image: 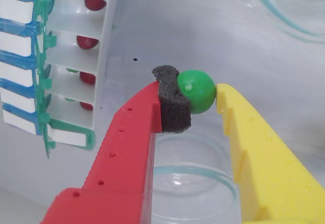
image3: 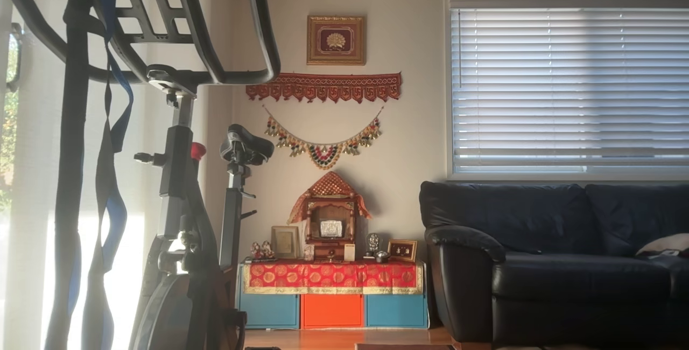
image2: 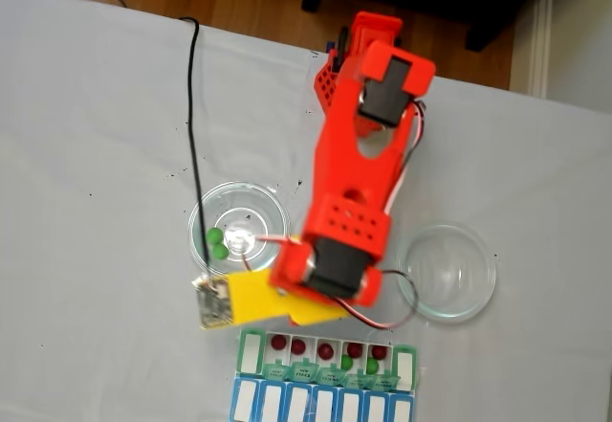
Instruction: Sort medicines into box.
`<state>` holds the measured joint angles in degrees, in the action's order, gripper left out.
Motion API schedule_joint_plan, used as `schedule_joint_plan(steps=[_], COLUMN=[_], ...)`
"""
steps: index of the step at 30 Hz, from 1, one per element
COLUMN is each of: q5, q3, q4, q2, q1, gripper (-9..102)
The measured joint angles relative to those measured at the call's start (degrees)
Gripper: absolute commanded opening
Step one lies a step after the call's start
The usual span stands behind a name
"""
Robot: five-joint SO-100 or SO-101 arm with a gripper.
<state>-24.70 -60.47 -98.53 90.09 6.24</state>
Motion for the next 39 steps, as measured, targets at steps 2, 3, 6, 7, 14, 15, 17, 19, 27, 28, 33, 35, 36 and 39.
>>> schedule_joint_plan(steps=[2,3,6,7,14,15,17,19,27,28,33,35,36,39], q5=[2.37,3.78,5.45,5.89,6.68,6.68,6.68,6.68,6.77,6.77,6.77,6.77,6.77,6.68], q3=[0.00,0.00,0.00,0.00,0.00,0.00,0.00,0.00,-1.58,-1.58,-1.76,-2.72,-3.25,-5.45], q4=[1.76,3.16,5.36,6.42,11.51,11.95,13.45,14.77,19.07,19.34,19.69,20.57,21.18,23.38], q2=[-0.97,-1.58,-2.99,-3.69,-7.38,-7.47,-7.56,-7.56,-7.56,-7.56,-7.56,-7.56,-7.56,-7.56], q1=[-1.58,-2.55,-3.87,-4.31,-5.01,-5.01,-5.01,-5.10,-5.89,-6.15,-6.33,-6.33,-6.33,-6.33], gripper=[1,1,1,1,1,1,1,1,1,1,1,1,1,1])
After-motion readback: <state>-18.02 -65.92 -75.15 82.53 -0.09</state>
